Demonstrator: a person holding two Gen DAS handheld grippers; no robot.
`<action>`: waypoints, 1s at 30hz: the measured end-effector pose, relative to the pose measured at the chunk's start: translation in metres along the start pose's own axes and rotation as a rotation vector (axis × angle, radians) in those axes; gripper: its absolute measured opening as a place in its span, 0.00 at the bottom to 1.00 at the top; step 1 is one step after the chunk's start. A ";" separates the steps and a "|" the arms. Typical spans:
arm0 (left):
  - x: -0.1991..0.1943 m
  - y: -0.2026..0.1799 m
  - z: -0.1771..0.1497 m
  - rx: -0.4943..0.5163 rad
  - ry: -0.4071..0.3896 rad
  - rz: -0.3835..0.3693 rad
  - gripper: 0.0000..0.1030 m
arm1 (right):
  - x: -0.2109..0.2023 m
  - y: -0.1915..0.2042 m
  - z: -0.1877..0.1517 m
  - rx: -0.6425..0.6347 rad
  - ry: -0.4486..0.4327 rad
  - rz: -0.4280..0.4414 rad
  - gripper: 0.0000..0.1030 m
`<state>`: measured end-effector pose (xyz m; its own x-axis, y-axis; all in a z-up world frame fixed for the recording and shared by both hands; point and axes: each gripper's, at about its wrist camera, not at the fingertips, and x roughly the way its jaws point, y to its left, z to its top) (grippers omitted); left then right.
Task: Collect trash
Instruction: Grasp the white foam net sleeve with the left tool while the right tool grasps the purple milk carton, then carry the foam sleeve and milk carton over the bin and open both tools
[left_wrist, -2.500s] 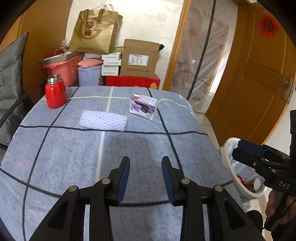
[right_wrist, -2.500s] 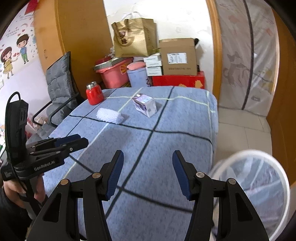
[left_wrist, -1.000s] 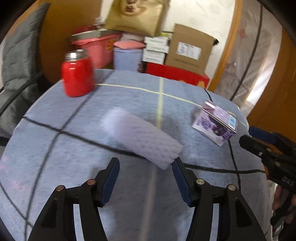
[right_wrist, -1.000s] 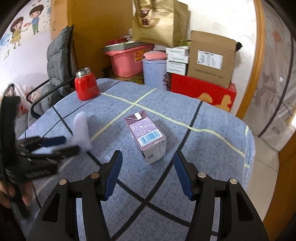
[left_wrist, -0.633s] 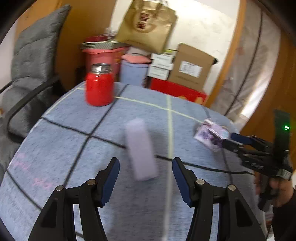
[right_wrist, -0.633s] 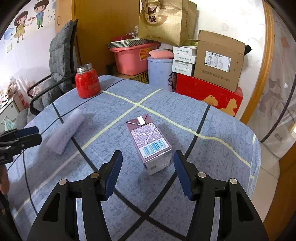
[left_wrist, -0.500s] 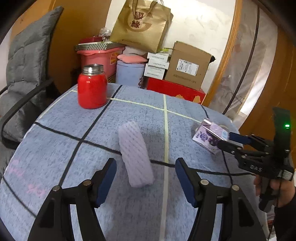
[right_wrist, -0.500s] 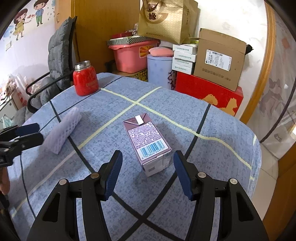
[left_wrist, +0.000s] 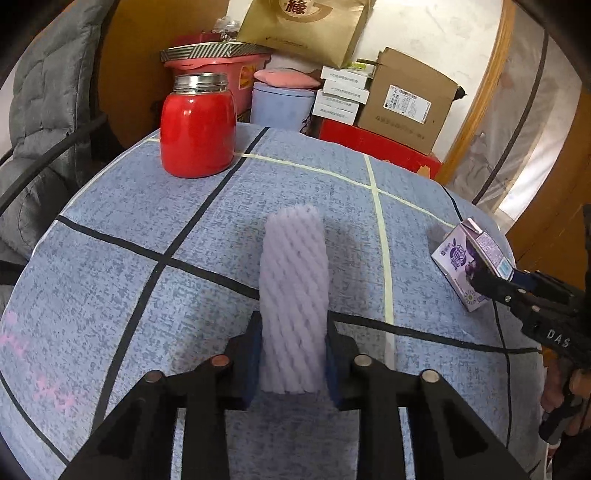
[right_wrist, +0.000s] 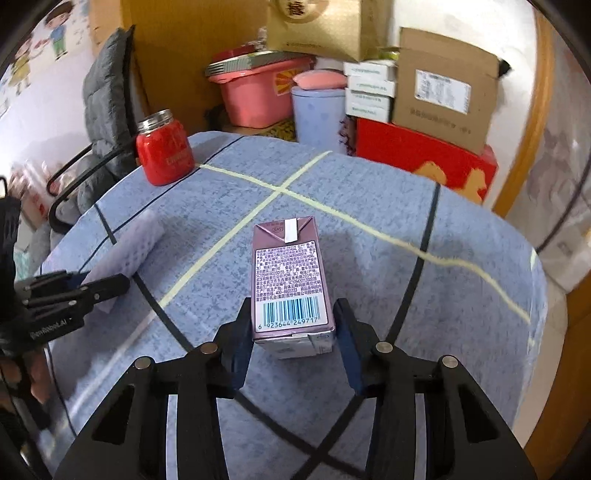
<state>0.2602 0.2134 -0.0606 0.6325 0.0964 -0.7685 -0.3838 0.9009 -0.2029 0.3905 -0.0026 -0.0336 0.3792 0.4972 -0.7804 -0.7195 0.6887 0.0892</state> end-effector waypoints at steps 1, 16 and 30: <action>-0.001 -0.001 -0.001 0.004 -0.001 -0.008 0.28 | -0.002 0.000 -0.001 0.034 0.005 0.014 0.41; -0.044 -0.045 -0.052 0.151 -0.002 -0.123 0.25 | -0.059 0.009 -0.061 0.191 -0.045 0.012 0.39; -0.084 -0.071 -0.095 0.185 -0.009 -0.170 0.25 | -0.102 0.028 -0.121 0.196 -0.064 -0.009 0.39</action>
<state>0.1708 0.1017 -0.0393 0.6836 -0.0599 -0.7274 -0.1427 0.9664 -0.2136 0.2612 -0.0977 -0.0267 0.4258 0.5186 -0.7414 -0.5914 0.7797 0.2057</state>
